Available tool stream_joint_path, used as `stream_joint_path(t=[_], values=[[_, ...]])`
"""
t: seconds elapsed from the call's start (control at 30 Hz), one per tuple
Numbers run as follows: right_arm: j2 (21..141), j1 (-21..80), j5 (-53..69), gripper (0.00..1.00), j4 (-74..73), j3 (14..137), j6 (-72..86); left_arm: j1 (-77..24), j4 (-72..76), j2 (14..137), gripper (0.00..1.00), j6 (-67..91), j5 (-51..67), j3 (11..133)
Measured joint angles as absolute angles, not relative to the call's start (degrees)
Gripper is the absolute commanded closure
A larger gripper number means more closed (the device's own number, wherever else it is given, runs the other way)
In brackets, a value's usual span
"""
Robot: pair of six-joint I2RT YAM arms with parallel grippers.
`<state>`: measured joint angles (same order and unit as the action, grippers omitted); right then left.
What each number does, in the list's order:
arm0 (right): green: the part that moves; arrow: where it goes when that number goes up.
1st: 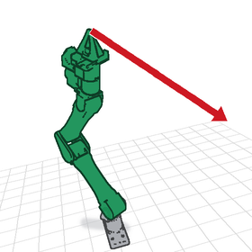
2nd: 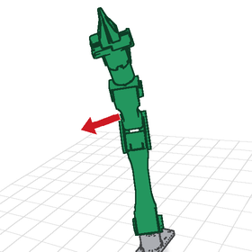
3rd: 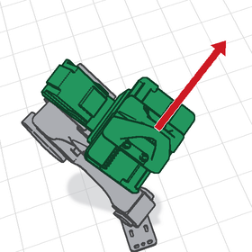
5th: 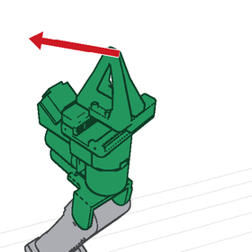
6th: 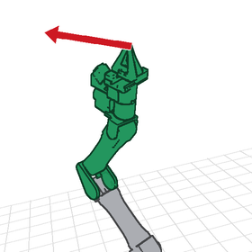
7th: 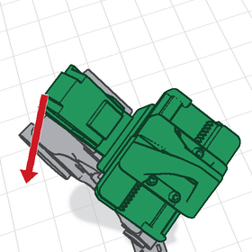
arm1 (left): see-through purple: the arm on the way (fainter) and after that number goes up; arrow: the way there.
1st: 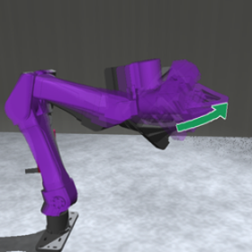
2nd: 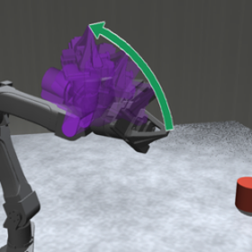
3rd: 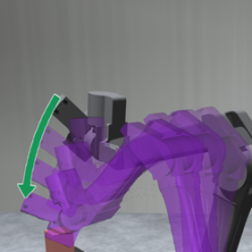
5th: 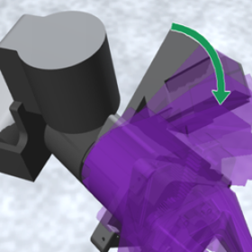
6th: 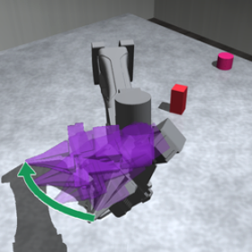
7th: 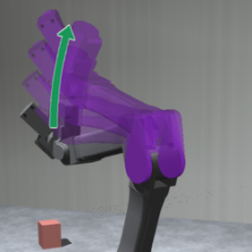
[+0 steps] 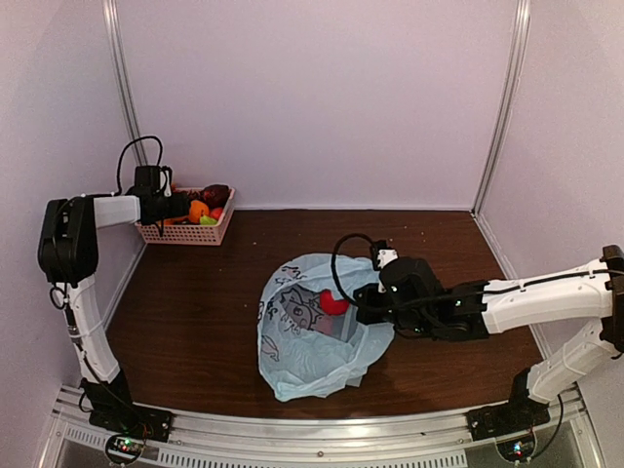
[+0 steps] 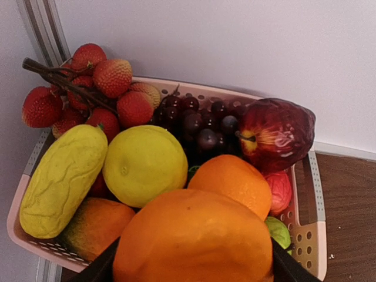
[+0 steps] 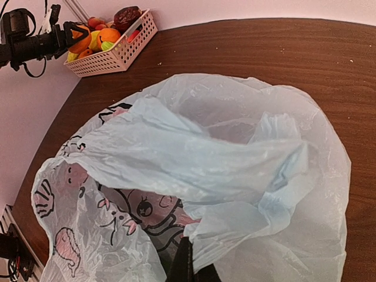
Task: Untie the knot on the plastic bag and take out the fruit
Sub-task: Place the fake fruit in the bin.
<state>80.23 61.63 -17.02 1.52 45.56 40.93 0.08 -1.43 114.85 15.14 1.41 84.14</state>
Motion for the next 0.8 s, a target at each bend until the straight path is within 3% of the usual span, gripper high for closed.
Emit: stream_joint_path(t=[0.8], values=[[83.4,61.3,-17.0,1.00,-2.0,49.1,41.8,1.8,4.5,124.6,0.39,15.5,3.4,91.9]])
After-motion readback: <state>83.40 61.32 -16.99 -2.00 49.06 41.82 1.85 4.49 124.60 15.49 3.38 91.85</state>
